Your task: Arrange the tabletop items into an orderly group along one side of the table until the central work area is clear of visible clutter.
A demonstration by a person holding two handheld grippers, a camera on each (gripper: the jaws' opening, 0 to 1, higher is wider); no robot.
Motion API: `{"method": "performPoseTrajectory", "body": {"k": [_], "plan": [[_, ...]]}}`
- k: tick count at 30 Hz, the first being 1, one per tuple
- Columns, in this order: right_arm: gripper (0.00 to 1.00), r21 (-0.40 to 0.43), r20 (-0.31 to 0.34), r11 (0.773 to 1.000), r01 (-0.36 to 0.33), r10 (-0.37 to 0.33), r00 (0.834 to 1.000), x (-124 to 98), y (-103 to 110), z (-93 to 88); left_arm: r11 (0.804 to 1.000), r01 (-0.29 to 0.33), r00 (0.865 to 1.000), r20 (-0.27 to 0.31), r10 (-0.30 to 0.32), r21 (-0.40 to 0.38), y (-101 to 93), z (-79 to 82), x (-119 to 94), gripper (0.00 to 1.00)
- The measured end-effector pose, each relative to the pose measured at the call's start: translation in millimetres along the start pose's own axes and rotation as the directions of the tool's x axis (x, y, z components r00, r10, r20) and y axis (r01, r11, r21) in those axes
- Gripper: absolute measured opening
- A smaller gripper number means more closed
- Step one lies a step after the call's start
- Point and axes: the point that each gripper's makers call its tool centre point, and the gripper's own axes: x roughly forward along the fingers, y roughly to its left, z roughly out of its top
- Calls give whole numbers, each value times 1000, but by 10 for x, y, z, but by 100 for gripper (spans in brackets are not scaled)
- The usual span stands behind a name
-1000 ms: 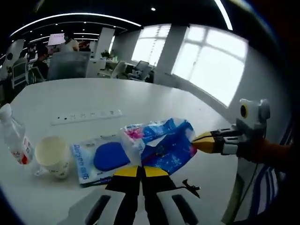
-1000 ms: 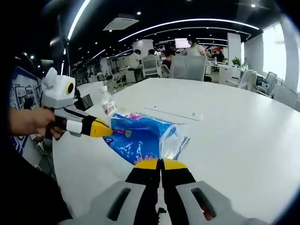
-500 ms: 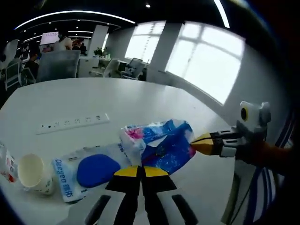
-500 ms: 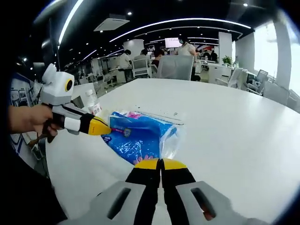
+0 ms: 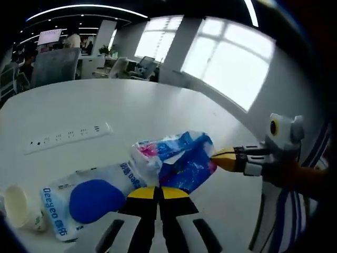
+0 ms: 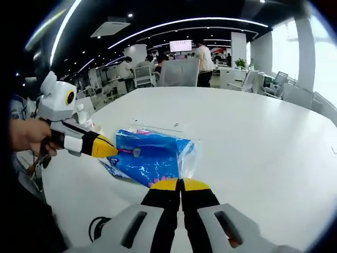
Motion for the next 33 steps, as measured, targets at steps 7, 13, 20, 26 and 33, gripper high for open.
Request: {"method": "performPoseTrajectory", "body": {"k": [7, 13, 20, 26, 33], "plan": [[0, 2, -5, 999, 49, -49, 999, 39, -150, -34, 999, 31, 999, -16, -31, 12, -46, -1, 200, 0], [0, 15, -8, 997, 80, -79, 997, 143, -302, -98, 999, 52, 998, -34, -51, 9, -45, -29, 366, 0], [0, 24, -29, 994, 109, -108, 994, 275, -445, -217, 998, 69, 996, -65, -68, 14, -35, -81, 566, 0], [0, 21, -49, 992, 124, -123, 991, 367, -522, -311, 997, 76, 992, -97, -75, 2, -10, -156, 718, 0], [0, 16, -77, 991, 131, -129, 989, 472, -528, -427, 996, 82, 988, -127, -84, -16, 24, -224, 820, 0]]}}
